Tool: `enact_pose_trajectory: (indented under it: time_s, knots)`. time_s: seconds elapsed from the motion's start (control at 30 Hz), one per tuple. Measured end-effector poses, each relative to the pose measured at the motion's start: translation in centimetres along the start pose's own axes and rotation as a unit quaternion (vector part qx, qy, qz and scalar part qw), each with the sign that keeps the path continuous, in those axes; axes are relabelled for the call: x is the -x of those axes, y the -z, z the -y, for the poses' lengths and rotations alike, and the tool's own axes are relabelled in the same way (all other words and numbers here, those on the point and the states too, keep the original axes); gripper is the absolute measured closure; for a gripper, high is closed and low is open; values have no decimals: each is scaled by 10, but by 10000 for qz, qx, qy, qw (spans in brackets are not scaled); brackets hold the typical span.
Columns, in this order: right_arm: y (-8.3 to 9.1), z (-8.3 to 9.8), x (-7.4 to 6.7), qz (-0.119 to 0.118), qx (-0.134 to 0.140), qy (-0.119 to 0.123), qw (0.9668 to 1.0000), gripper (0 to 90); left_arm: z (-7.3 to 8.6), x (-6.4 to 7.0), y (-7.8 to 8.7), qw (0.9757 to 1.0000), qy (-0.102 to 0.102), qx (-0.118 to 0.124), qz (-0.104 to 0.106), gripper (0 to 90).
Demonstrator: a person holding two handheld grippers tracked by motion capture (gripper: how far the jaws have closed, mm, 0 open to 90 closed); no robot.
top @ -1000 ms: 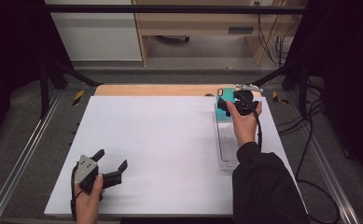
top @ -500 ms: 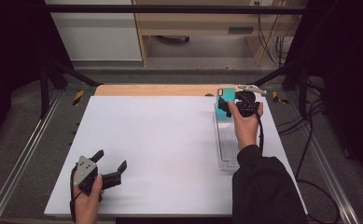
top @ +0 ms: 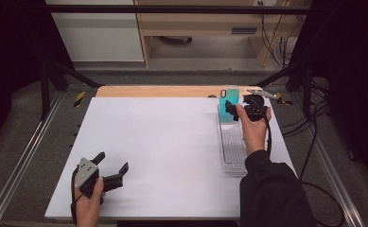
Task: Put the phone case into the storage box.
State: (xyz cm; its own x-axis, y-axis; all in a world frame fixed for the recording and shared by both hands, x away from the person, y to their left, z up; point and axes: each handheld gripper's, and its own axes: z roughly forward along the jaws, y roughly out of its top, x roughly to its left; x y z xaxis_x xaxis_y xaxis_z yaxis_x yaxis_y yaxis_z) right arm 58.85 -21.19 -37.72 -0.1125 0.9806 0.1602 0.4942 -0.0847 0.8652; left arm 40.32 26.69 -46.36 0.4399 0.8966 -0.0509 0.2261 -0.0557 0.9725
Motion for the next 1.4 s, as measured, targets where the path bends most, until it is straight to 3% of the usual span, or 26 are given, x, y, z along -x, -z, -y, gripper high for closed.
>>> enact_pose_trajectory:
  time_s: [1.03,1.4]
  knots:
    - [18,7,-11,-334,-31,159,9993,45,0,1,0,10000,-33,-19,9,24]
    - [26,12,-17,-459,-139,353,9982,42,0,1,0,10000,-36,-23,10,24]
